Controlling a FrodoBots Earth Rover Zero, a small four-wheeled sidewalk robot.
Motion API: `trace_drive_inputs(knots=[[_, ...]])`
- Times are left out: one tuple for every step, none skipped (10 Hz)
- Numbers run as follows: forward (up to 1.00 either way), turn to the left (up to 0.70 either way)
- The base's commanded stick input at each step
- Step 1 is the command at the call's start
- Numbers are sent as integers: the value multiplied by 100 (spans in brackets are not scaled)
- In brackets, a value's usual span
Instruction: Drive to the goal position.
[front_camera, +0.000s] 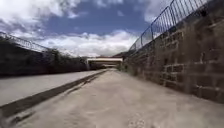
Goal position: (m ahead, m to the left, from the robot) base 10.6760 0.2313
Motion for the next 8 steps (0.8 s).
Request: trace_drive_inputs(knots=[[100,0],[100,0],[100,0],[100,0],[100,0],[100,0],[100,0],[100,0]])
